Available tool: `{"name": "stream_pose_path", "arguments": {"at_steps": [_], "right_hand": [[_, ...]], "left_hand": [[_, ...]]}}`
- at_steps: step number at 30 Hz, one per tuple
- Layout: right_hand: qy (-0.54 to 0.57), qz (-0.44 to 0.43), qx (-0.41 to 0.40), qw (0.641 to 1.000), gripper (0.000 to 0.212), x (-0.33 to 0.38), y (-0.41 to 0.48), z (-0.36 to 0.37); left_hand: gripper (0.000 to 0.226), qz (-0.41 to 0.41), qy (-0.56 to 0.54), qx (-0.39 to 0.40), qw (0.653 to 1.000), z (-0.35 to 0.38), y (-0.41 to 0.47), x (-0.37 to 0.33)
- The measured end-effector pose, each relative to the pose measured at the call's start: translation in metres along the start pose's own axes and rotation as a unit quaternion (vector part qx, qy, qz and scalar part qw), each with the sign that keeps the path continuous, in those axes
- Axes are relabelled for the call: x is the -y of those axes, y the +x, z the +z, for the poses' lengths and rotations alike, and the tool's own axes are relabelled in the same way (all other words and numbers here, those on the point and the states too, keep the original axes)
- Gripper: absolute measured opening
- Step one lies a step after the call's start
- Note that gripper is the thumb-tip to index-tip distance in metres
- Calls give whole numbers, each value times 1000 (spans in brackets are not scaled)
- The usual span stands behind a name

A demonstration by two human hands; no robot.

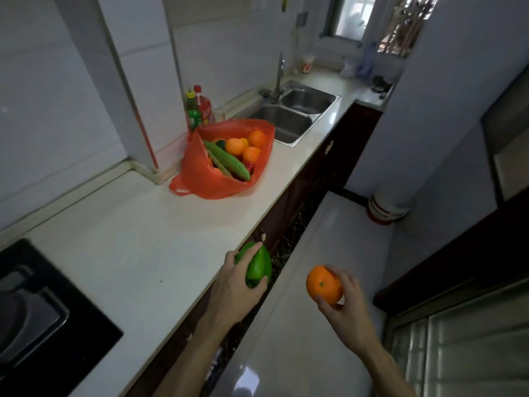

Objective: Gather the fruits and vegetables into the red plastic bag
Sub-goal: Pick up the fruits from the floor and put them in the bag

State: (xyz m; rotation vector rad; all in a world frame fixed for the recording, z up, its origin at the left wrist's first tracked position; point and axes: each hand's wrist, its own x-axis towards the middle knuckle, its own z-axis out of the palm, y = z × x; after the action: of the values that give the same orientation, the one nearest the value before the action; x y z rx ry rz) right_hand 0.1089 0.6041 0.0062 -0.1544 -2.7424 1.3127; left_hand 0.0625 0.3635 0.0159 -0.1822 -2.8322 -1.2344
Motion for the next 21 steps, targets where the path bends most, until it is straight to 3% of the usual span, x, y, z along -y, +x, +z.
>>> {"name": "stream_pose_path", "arguments": {"at_steps": [10, 21], "right_hand": [[8, 11, 20, 1000, 59, -11, 127, 15], [28, -48, 88, 995, 63, -1, 354, 37]], "left_hand": [[69, -12, 13, 10, 1000, 24, 130, 6], [70, -89, 22, -60, 994, 18, 298, 29]]}}
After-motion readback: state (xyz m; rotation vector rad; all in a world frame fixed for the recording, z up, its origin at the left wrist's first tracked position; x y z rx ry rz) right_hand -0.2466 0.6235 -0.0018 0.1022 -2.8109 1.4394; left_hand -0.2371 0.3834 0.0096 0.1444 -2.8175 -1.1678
